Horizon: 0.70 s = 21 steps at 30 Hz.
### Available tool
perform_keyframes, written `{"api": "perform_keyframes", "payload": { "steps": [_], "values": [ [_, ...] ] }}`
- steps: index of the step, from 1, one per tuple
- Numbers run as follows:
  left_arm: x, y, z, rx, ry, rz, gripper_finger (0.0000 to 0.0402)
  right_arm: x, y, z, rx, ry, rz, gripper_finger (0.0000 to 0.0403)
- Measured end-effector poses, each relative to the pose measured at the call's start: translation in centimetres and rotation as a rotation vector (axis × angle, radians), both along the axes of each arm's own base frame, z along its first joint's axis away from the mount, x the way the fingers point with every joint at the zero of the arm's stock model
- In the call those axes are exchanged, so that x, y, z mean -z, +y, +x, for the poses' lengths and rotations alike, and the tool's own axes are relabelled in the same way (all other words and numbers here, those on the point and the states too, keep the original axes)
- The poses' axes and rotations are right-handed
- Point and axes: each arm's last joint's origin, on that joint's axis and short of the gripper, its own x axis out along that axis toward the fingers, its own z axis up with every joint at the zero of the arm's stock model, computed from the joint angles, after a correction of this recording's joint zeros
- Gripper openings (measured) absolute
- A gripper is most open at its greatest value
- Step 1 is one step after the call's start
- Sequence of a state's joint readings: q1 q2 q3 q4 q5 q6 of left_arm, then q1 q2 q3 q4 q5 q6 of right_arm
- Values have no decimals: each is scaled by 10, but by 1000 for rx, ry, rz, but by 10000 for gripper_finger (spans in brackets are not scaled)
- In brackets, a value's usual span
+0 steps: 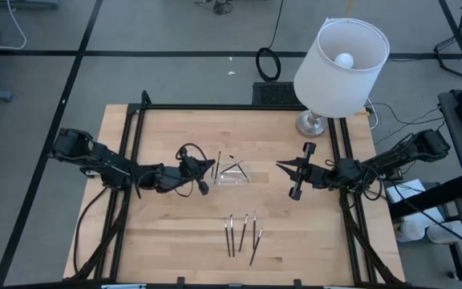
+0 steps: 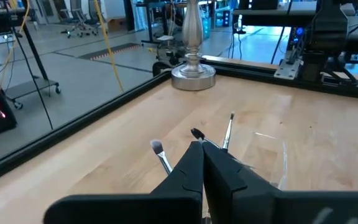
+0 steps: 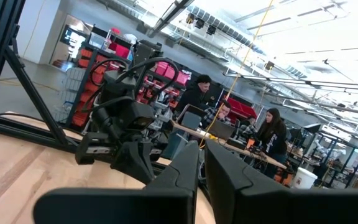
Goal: Pick & Place Makeup Supplies
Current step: Put the makeup brush into the transparent organizer
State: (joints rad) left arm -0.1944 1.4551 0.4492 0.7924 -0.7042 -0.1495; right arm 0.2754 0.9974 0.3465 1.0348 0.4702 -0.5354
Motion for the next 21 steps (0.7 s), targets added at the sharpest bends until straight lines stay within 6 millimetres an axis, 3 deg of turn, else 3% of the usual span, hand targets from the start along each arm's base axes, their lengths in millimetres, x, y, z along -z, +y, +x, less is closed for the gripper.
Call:
{"api": "perform_keyframes", "payload": {
  "steps": [12,16,21],
  "values": [
    [-8,-1,-2,45,-28,-17,94,0,-3,0,13,-2,3,20],
    [-32,-11,-11,155,-111,-9,123,0,-3,0,8,-6,22,20],
    [-67,-41,-27,443,-257,-99,130,2,-2,1,7,13,20,20]
  ]
}}
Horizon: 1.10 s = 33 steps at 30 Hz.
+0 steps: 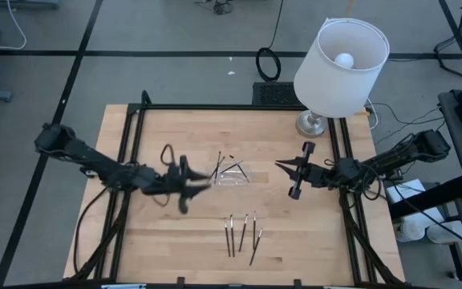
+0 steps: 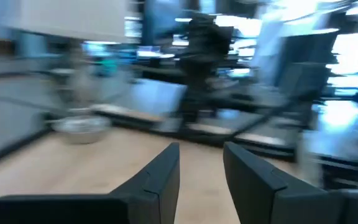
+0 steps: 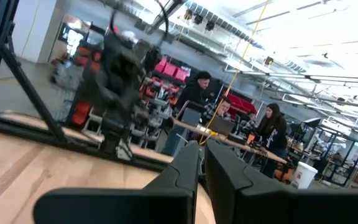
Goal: Pick & Place Makeup Supplies
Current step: Put the makeup brush into the transparent organizer
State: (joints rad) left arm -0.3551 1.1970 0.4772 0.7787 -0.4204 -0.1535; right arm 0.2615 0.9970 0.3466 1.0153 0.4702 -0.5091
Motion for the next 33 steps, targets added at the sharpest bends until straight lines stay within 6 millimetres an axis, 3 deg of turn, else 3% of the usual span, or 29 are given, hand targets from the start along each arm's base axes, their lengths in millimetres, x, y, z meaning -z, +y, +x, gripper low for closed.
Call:
{"api": "perform_keyframes", "payload": {
  "steps": [4,10,19,25,28,33],
  "values": [
    [-3,-29,-10,161,-2,0,131,2,0,0,-1,17,-1,20],
    [23,-50,-7,98,112,68,131,2,0,0,-19,1,60,20],
    [82,-46,19,128,322,5,131,3,0,1,-41,-7,153,20],
    [118,-39,29,102,457,-158,131,8,-2,3,-25,40,156,20],
    [122,-37,39,120,480,-179,131,8,-2,3,-20,41,137,20],
    [111,-49,69,190,450,-103,131,6,-3,3,-19,23,126,20]
  ]
}}
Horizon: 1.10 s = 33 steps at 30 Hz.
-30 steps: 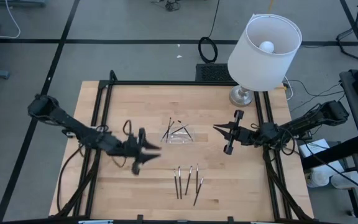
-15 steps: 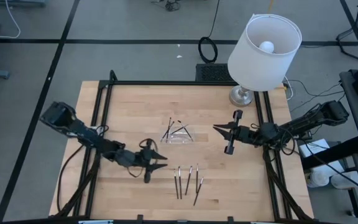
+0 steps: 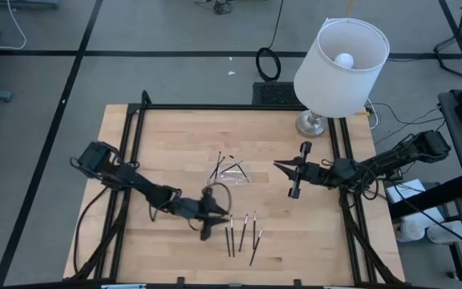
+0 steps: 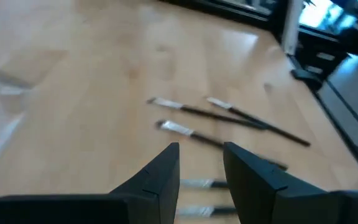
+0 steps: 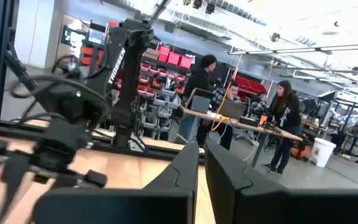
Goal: Pick & Place Makeup Supplies
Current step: Put the makeup brush into the transparent organizer
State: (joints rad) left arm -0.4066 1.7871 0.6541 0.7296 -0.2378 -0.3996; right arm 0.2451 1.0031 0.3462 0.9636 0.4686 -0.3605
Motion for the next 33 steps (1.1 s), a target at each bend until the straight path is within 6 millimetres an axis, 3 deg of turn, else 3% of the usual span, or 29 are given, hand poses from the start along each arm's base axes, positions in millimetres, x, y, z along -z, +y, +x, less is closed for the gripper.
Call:
{"api": "perform_keyframes", "payload": {
  "steps": [5,9,14,18,33],
  "values": [
    [-4,-18,34,127,157,56,131,0,0,0,5,5,-22,20],
    [-9,-30,49,132,329,66,131,0,0,0,7,6,-24,20],
    [-18,-47,45,122,467,67,131,0,0,0,8,2,-24,20],
    [-21,-57,42,99,452,100,131,-1,-1,0,12,-4,-41,20],
    [-16,-44,44,-29,432,128,131,-5,-1,-1,23,-34,-71,20]
  ]
}}
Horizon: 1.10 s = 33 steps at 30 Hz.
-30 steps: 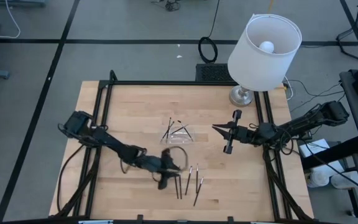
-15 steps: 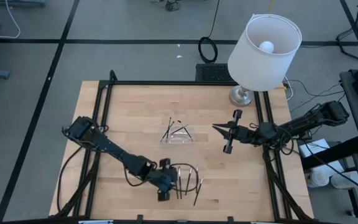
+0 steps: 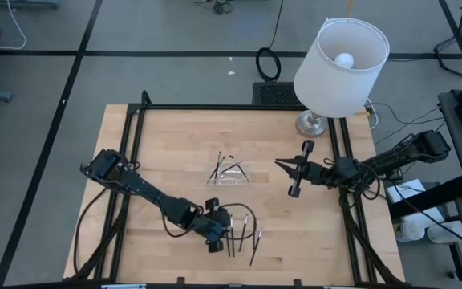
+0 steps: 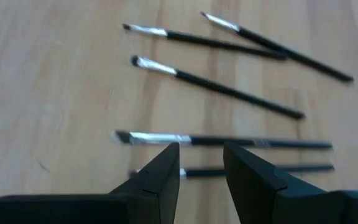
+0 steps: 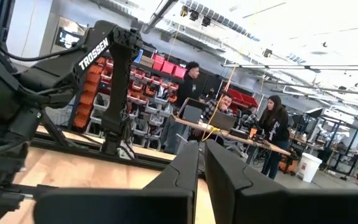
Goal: Pick & Place Makeup Supplies
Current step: Put the makeup brush into the transparent organizer
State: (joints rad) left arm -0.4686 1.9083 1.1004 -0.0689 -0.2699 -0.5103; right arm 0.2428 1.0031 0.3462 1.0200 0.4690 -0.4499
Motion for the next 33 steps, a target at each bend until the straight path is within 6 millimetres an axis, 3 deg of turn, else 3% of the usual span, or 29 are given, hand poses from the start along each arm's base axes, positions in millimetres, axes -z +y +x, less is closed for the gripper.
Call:
{"api": "perform_keyframes", "payload": {
  "steps": [14,20,25,33],
  "values": [
    [3,5,2,-17,28,-43,131,2,0,1,1,23,-6,20],
    [23,10,7,-5,83,-49,131,3,0,1,-10,20,36,20],
    [24,13,8,3,105,-69,131,4,2,1,-21,30,45,20],
    [25,14,-1,31,202,-34,131,7,2,1,-24,56,53,20]
  ]
}}
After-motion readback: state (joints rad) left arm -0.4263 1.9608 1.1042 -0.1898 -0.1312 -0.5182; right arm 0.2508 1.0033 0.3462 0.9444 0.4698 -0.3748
